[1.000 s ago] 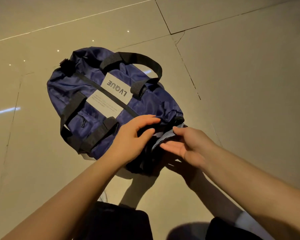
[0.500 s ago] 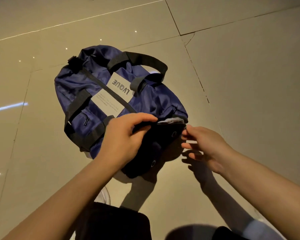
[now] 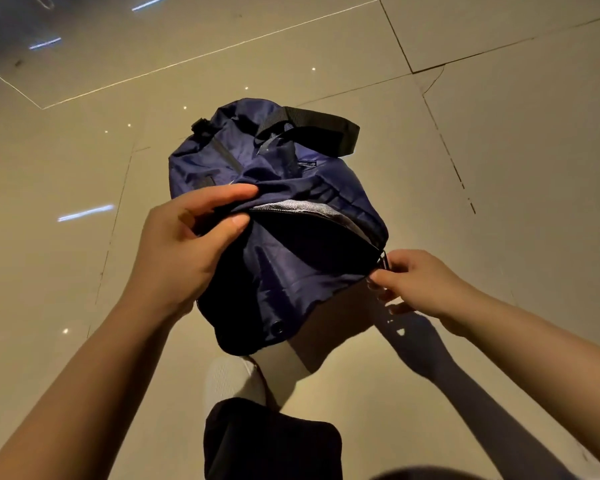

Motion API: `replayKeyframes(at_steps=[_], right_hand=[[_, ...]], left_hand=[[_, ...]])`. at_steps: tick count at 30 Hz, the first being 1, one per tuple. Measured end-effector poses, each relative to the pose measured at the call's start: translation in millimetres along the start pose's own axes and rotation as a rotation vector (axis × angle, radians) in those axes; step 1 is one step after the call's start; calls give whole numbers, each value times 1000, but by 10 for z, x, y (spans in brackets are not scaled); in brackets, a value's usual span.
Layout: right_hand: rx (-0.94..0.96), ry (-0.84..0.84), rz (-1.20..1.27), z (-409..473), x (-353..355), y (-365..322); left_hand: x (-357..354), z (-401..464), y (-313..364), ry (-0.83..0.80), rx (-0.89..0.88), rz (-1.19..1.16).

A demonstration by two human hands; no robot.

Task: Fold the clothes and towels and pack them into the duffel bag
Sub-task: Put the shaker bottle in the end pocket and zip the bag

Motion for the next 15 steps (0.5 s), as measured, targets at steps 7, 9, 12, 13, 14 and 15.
replayKeyframes(at_steps=[7,9,12,13,14,15], right_hand=[[-18,-80,86,-139,137,124],[-5,-122,135,-185,191,150],[20,-174,218,-241,247,140],[28,-185,249,-246,255,132],[37,-197,276,-239,255,124],[46,-210,293,-229,253,122]], left_hand=[[-229,-101,-183,-98,75,20],[-301,-157,-235,-117,74,59],[-362,-211,-273,-109,72,77],[-369,-212,-273,-103,72,77],[-368,-208,-276,-100,67,79],[-367,-202,-276,-101,59,79]])
Point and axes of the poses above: each hand's wrist, its own z-axis towards the middle knuckle, its own x-axis out of the back of the hand, y = z × x, the point moved 4 cm from there along z, towards the middle knuckle, and after that the axes turned 2 degrees about z, right-handed, at the moved point
